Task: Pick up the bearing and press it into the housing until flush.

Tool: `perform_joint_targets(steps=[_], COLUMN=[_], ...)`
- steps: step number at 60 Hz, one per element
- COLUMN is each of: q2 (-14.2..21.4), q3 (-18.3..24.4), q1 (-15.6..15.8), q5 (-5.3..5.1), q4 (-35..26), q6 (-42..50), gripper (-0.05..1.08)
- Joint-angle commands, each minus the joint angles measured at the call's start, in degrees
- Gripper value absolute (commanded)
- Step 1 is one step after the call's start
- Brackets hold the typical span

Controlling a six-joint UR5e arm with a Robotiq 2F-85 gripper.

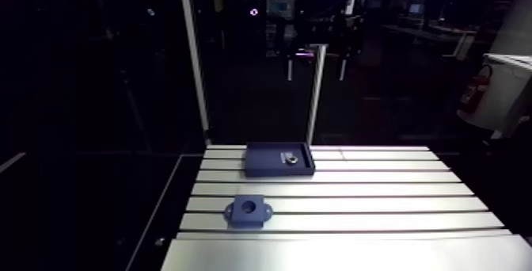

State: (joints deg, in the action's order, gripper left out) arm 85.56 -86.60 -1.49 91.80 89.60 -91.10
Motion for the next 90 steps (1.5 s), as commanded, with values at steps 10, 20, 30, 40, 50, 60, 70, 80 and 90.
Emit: perform_joint_targets(steps=[10,20,30,40,50,60,70,80,90], q2=[2.64,2.64,2.64,1.87,-0.3,-3.14,-6.91,-10.09,-12.84], q3=[0.85,0.78,0.43,0.77,1.83,2.08,2.71,2.72,2.86], q1=[1.76,1.76,1.76,1.76,1.76,1.75,1.68,1.67,1.68], q5=[-1.05,-1.07,-1.13,-0.98,-0.7,-0.87,-0.61,-0.44,-0.61], q4=[-4.4,-4.4,-4.31,-3.88,-3.29,0.53,1.76,5.42,8.51], q6=[-0.62,-0.62,-0.62,-0.53,-0.53,-0.62,-0.46,-0.28,-0.36], gripper=[0.01,0.01,0.01,0.01,0.01,0.01,0.01,0.01,0.01])
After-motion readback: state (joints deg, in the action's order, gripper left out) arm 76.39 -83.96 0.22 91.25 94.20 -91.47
